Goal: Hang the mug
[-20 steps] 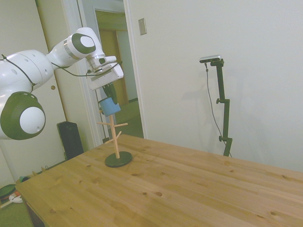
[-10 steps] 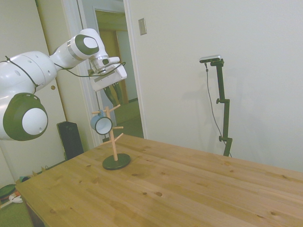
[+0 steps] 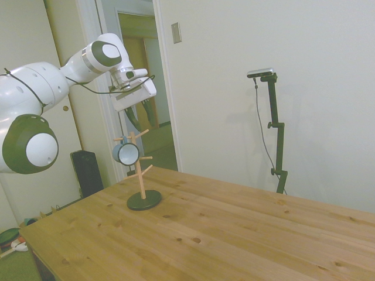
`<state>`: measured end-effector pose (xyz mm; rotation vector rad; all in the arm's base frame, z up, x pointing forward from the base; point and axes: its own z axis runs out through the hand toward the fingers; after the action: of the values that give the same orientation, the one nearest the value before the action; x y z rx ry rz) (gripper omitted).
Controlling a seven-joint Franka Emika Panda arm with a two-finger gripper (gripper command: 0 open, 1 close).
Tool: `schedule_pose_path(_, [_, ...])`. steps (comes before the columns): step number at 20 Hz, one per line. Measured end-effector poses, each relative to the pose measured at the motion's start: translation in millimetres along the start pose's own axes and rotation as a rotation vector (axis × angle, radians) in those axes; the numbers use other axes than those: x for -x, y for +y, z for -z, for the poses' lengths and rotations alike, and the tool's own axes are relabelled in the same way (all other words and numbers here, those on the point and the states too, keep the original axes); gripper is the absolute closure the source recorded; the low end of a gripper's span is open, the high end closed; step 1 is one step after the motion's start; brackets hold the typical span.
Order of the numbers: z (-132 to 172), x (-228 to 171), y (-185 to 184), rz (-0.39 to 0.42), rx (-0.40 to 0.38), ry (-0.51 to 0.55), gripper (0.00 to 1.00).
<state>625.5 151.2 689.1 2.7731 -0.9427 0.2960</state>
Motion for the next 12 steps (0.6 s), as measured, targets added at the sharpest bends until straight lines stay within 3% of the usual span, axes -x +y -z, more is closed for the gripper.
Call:
schedule_pose_path(3, [4.3, -9.2, 14.4, -0.026, -0.007, -0.006, 0.00])
schedule_pose_path(8, [12.8, -34.4, 68.2, -0.100, -0.041, -0.058, 0.00])
schedule_pose_path(12, [-18.7, -40.6, 79.7, -0.128, -0.049, -0.110, 0.00])
